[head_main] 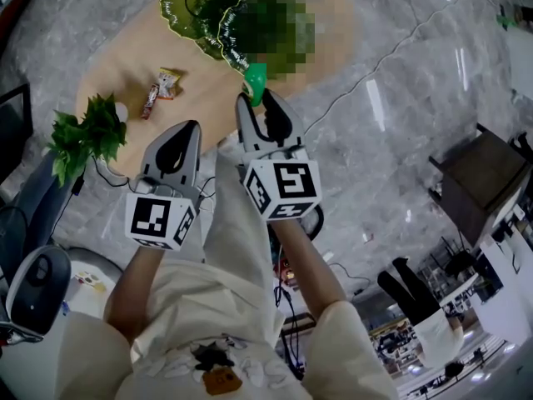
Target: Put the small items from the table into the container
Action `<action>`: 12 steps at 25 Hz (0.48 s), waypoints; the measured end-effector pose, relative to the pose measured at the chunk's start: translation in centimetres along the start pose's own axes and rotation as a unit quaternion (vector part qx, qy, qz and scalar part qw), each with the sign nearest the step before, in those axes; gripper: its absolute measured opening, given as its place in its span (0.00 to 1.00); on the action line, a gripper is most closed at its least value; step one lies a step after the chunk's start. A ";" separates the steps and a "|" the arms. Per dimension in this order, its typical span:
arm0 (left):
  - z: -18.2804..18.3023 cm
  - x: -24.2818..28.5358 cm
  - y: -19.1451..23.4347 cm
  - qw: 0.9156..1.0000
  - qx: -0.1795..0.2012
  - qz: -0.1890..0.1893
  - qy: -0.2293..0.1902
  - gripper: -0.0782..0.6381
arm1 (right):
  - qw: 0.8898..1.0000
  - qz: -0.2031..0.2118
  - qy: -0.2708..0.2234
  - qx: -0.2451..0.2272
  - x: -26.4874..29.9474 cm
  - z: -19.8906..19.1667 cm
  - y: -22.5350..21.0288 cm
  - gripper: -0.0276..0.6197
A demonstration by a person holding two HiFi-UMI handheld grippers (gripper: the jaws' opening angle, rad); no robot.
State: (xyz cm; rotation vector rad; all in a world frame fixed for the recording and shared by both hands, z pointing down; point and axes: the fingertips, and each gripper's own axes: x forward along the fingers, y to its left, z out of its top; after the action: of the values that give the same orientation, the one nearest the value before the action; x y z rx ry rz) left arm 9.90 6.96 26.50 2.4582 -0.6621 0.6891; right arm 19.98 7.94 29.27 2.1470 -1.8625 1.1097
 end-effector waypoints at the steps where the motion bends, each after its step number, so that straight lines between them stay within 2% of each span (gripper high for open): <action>1: 0.1 0.2 0.1 1.000 -0.002 0.002 0.000 0.12 | 1.000 -0.003 0.000 0.002 0.1 0.1 -0.2 0.28; 12: -0.1 1.8 0.2 1.000 -0.013 0.007 0.006 0.12 | 1.000 -0.021 0.007 -0.009 1.4 0.3 -2.3 0.28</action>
State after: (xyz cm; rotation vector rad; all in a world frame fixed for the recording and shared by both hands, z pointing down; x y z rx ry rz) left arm 11.16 6.30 27.69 2.4265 -0.6795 0.6966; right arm 22.14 7.17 30.74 2.1527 -1.8062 1.0925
